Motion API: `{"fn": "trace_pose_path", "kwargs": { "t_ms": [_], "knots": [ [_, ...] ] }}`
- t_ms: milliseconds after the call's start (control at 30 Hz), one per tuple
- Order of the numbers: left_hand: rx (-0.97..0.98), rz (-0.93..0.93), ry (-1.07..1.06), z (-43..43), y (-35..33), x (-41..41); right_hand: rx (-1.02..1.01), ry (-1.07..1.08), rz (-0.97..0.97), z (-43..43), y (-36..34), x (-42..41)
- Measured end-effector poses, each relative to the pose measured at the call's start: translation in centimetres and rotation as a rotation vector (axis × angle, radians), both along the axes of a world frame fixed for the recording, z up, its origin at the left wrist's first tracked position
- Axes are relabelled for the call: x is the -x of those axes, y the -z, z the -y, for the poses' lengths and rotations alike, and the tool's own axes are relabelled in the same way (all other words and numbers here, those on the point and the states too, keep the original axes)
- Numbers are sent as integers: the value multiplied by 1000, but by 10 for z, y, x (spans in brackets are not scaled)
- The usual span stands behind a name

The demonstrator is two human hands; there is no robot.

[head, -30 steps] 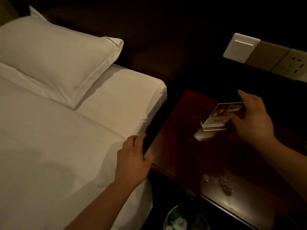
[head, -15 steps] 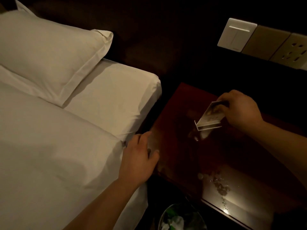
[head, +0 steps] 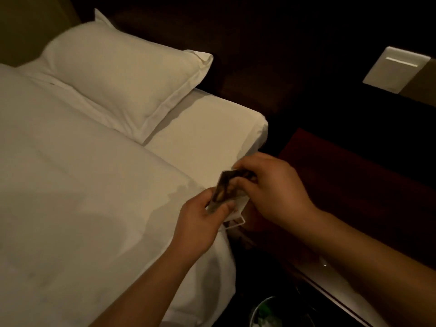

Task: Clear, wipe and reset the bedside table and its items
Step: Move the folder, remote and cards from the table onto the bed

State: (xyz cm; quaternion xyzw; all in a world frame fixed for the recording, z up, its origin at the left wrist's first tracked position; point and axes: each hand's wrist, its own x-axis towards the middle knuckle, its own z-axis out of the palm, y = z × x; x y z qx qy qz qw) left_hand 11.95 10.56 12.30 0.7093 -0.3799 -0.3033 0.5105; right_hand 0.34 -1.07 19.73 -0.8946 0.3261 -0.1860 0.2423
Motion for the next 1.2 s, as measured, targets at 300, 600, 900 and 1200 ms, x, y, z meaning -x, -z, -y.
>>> {"fn": "trace_pose_path", "kwargs": {
  "t_ms": [300,600,900,1200],
  "knots": [
    [-26,-147,-315,-112,-2,-74,-20,-134,75,-76,14,-87],
    [-85,-326,-801,-293,3,-162,-236,-314,-123,-178,54,-184],
    [-15,-544,-1223,-440,17,-238,-318,-552,-240,-299,74,-280],
    [-102,-589,-1354,-532,50,-337,-303,-643,-298,-368,94,-344]
  ]
}}
